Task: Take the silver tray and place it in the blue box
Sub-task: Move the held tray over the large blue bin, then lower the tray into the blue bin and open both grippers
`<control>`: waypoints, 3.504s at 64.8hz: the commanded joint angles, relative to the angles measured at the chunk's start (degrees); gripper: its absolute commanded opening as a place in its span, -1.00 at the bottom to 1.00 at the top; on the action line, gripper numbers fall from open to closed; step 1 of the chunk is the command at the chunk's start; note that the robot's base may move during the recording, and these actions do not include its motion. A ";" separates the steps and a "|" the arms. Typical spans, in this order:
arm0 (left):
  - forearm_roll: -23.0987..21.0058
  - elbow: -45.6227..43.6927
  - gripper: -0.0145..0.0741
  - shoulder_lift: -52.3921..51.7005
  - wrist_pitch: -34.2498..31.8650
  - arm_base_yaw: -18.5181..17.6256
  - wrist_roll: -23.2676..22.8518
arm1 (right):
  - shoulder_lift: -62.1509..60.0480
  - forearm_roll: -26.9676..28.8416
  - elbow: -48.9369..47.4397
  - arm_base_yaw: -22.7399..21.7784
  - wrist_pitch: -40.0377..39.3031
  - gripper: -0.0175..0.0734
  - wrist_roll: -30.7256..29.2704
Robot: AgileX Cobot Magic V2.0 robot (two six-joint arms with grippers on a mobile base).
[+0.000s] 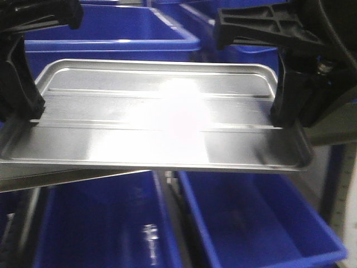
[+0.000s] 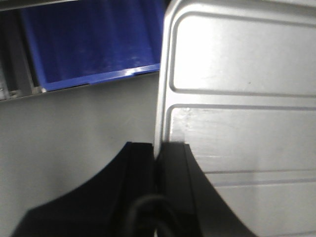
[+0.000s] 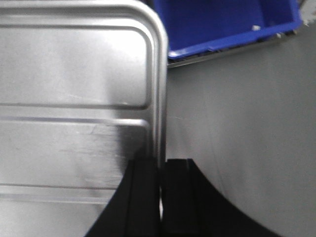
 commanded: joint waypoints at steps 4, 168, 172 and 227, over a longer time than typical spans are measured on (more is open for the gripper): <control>2.73 -1.58 -0.91 -1.48 0.42 0.05 -0.61 | -1.56 -2.93 -1.51 -0.21 2.19 -0.50 -0.31; 6.41 -34.58 -0.91 20.98 -30.10 22.02 19.50 | 20.98 -12.01 -38.55 -18.97 -27.61 -0.50 -15.47; 6.55 -34.58 -0.91 23.22 -32.79 23.00 19.50 | 23.05 -12.01 -38.55 -19.91 -30.52 -0.50 -15.47; 2.20 -34.67 -0.92 24.40 -31.68 26.98 19.39 | 24.46 -11.88 -38.99 -23.96 -28.03 -0.19 -15.41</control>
